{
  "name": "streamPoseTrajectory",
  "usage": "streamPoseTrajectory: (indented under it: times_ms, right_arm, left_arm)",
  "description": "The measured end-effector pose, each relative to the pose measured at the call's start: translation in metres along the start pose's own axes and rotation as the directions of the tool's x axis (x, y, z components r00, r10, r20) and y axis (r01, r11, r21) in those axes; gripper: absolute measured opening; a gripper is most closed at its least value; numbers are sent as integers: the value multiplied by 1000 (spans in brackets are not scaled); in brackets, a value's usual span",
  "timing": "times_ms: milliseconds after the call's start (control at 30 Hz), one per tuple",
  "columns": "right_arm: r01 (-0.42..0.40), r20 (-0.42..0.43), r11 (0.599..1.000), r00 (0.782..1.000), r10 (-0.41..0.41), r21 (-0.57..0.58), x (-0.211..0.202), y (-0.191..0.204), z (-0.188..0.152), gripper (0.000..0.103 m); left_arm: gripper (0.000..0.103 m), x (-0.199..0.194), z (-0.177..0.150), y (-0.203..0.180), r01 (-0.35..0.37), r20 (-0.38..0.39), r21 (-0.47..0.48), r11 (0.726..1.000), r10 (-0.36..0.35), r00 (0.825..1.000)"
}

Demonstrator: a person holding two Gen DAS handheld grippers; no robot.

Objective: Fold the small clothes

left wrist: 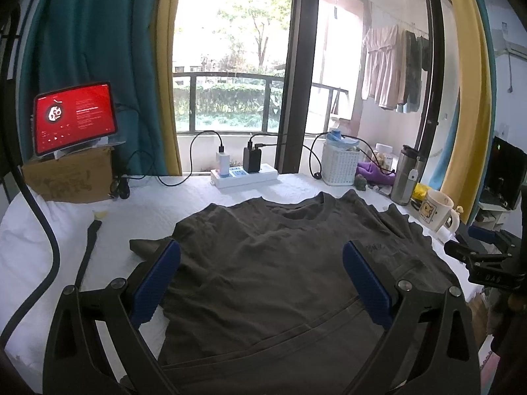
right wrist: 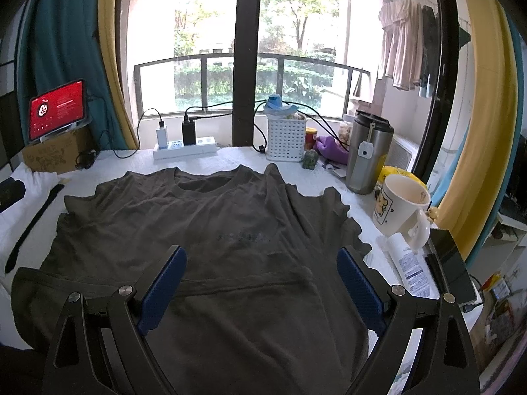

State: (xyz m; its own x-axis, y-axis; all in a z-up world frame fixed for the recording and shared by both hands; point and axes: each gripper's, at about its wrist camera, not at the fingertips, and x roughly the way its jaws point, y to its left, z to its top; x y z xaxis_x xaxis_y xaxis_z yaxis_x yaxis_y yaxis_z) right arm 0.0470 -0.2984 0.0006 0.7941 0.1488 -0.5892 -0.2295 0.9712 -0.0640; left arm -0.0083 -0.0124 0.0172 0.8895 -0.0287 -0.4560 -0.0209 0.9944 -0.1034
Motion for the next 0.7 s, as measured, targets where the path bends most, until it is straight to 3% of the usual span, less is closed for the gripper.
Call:
streamPoseTrajectory:
  times_ms: [467, 700]
  right_arm:
    - [75, -112, 991, 992, -63, 107, 64, -72, -9, 94]
    - [71, -167, 989, 985, -49, 133, 106, -111, -4, 94]
  left_arm:
    - [98, 61, 0, -16, -24, -113, 37, 999, 28, 993]
    - [98, 94, 4, -19, -58, -163, 34, 998, 63, 985]
